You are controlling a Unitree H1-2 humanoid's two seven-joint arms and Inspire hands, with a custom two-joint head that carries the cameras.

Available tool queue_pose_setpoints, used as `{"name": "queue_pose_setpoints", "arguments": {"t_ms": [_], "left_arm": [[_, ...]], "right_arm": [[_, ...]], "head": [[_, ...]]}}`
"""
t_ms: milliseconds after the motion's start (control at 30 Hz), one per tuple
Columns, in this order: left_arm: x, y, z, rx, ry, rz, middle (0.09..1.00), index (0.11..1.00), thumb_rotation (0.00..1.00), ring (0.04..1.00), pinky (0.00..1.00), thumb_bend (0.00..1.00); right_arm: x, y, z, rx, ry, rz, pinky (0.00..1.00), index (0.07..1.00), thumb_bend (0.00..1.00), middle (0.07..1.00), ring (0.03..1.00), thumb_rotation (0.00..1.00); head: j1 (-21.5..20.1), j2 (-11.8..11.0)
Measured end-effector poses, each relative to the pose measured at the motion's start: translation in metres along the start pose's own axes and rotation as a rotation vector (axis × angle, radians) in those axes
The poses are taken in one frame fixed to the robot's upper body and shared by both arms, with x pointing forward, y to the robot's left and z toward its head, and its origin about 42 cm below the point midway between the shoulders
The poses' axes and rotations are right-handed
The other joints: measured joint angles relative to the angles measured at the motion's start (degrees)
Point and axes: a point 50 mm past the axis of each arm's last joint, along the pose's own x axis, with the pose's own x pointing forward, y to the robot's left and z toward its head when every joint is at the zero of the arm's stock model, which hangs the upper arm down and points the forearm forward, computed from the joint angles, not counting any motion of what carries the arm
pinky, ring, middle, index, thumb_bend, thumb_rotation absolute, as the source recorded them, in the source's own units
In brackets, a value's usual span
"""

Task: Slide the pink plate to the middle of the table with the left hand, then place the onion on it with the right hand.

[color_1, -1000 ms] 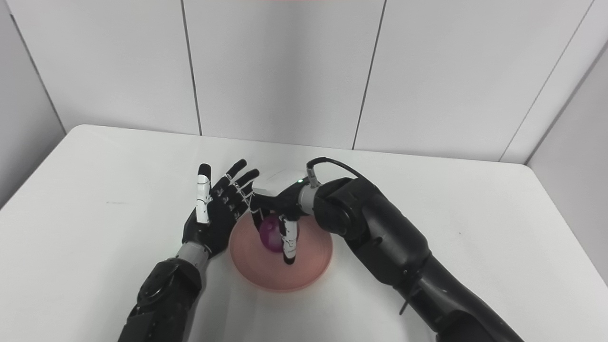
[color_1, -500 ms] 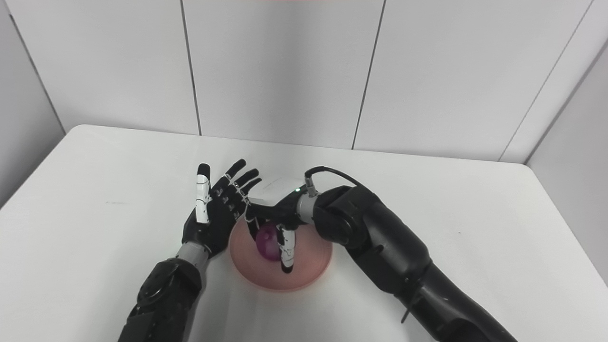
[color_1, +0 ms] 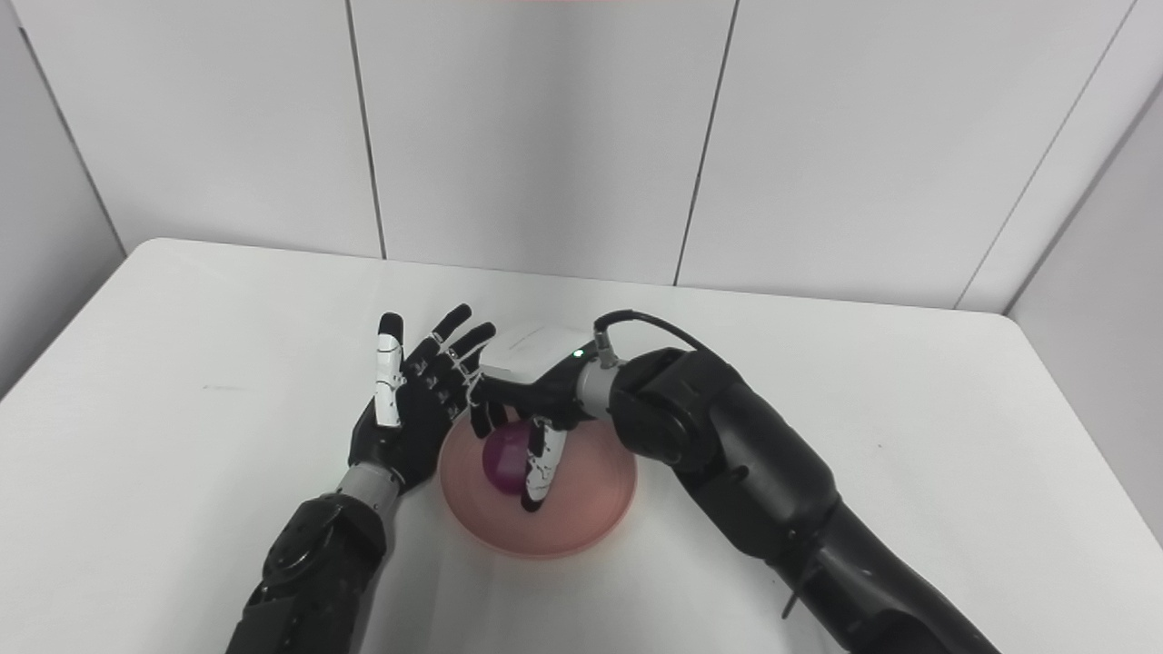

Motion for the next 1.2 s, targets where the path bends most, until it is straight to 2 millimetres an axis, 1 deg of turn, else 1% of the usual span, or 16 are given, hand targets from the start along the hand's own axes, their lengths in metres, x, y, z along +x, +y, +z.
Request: {"name": "queue_pose_setpoints", "arguments": {"t_ms": [200,233,300,400,533,633,767,833,900,933,967,1033,1100,1133,1200], "left_arm": [[0.0,0.0,0.0,0.001,0.0,0.0,0.802,0.855,0.96,0.825,0.81,0.68],[0.0,0.0,0.0,0.001,0.0,0.001,0.802,0.857,0.96,0.826,0.81,0.68],[0.0,0.0,0.0,0.001,0.0,0.0,0.805,0.863,0.96,0.833,0.82,0.68],[0.0,0.0,0.0,0.001,0.0,0.0,0.81,0.866,0.96,0.836,0.82,0.68],[0.0,0.001,0.0,0.003,0.0,0.0,0.812,0.871,0.97,0.835,0.82,0.68],[0.0,0.001,0.001,0.004,0.0,0.001,0.805,0.865,0.96,0.832,0.82,0.68],[0.0,0.002,0.001,0.004,0.0,0.001,0.803,0.864,0.95,0.831,0.82,0.68],[0.0,0.001,0.001,0.004,0.0,0.001,0.812,0.864,0.95,0.837,0.82,0.68],[0.0,0.001,0.001,0.005,-0.001,0.001,0.844,0.863,0.95,0.868,0.84,0.7],[-0.001,0.001,0.002,0.007,-0.003,0.005,0.859,0.864,0.95,0.889,0.86,0.71],[-0.003,0.0,0.002,0.019,-0.004,0.009,0.861,0.865,0.95,0.892,0.87,0.71],[-0.006,0.001,0.003,0.029,-0.008,0.022,0.88,0.867,0.95,0.918,0.92,0.72],[-0.009,0.0,0.005,0.032,-0.005,0.034,0.896,0.874,0.97,0.938,0.96,0.71],[-0.01,0.0,0.005,0.036,-0.004,0.037,0.901,0.877,0.97,0.941,0.97,0.71],[-0.012,0.0,0.006,0.045,0.001,0.043,0.901,0.877,0.97,0.942,0.97,0.71]], "right_arm": [[-0.008,-0.006,-0.004,0.005,0.007,-0.024,0.63,0.679,1.0,0.752,0.733,0.34],[-0.008,-0.006,-0.004,0.004,0.006,-0.023,0.62,0.679,1.0,0.756,0.732,0.35],[-0.008,-0.006,-0.004,0.006,0.006,-0.015,0.59,0.68,1.0,0.761,0.702,0.36],[-0.009,-0.006,-0.006,0.01,0.007,-0.007,0.57,0.68,1.0,0.77,0.693,0.36],[-0.013,-0.009,-0.008,0.012,0.013,-0.016,0.62,0.674,1.0,0.797,0.765,0.36],[-0.018,-0.017,-0.012,0.016,0.02,-0.024,0.62,0.681,1.0,0.813,0.769,0.37],[-0.031,-0.035,-0.02,0.021,0.029,-0.099,0.59,0.697,1.0,0.803,0.758,0.49],[-0.037,-0.042,-0.026,0.031,0.042,-0.144,0.56,0.723,0.98,0.789,0.72,0.61],[-0.043,-0.044,-0.033,0.058,0.053,-0.201,0.55,0.768,0.92,0.775,0.704,0.82],[-0.045,-0.044,-0.037,0.09,0.052,-0.241,0.57,0.792,0.89,0.784,0.716,0.88],[-0.048,-0.043,-0.04,0.127,0.051,-0.278,0.57,0.797,0.88,0.786,0.72,0.89],[-0.05,-0.038,-0.047,0.218,0.046,-0.316,0.61,0.842,0.84,0.834,0.772,0.94],[-0.053,-0.029,-0.055,0.383,0.034,-0.354,0.74,0.903,0.85,0.91,0.871,0.98],[-0.054,-0.026,-0.058,0.479,0.029,-0.384,0.83,0.937,0.89,0.948,0.929,0.99],[-0.053,-0.014,-0.067,0.696,0.009,-0.442,0.95,0.972,0.97,0.989,0.988,1.0]], "head": [[-0.2,0.0],[-0.3,0.0],[-0.3,0.0],[-0.4,0.0],[-0.5,0.0],[-0.6,0.0],[-0.6,0.0],[-0.7,0.2],[-0.8,0.1],[-0.8,0.1],[-0.8,0.1],[-0.9,0.1],[-0.9,0.1],[-0.9,0.2],[-1.1,0.1]]}}
